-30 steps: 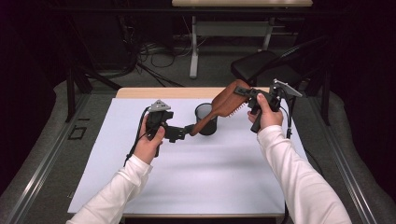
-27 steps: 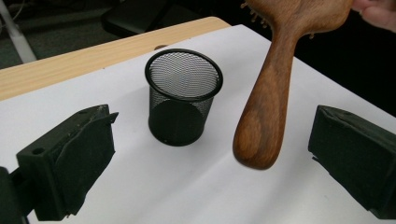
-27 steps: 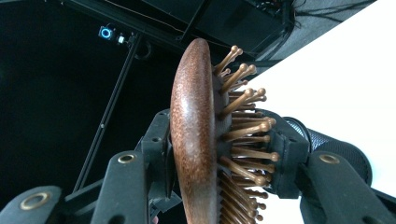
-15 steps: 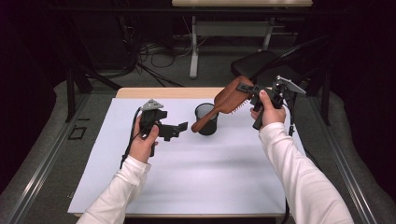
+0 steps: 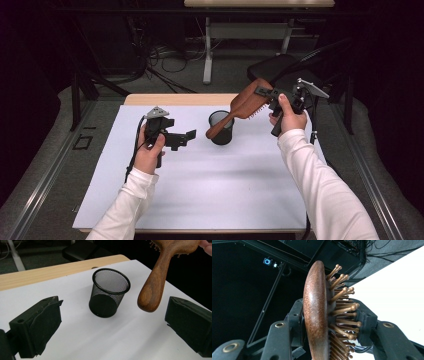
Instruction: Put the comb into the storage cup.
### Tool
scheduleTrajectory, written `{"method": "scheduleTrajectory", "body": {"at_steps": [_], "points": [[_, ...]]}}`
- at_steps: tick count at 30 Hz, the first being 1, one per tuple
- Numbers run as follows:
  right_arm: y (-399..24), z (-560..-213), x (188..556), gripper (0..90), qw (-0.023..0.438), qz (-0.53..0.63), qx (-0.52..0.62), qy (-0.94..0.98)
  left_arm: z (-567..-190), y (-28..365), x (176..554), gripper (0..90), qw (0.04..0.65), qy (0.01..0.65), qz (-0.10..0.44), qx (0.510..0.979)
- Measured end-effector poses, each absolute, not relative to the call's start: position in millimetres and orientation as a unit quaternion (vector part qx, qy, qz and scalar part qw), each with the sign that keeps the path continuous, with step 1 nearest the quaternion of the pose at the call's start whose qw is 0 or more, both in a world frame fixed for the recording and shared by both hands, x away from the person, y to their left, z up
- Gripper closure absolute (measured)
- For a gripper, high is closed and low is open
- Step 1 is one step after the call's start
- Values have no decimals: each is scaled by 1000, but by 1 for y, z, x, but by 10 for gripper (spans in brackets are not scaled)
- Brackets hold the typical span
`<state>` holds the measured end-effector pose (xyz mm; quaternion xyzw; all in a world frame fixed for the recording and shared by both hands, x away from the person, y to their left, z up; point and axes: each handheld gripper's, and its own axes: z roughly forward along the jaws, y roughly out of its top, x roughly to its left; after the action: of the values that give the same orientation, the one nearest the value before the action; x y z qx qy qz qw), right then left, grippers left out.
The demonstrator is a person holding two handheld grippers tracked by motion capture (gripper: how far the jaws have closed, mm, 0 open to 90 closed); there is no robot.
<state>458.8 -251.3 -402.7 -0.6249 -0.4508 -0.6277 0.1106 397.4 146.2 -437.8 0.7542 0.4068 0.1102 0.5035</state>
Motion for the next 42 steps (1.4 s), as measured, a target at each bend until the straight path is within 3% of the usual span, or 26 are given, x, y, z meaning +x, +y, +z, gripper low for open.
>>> {"method": "scheduleTrajectory", "body": {"at_steps": [42], "points": [[-263,-393,473,506,57,-636,-641,-425,-454,166,397,8,506,432,92,741]]}}
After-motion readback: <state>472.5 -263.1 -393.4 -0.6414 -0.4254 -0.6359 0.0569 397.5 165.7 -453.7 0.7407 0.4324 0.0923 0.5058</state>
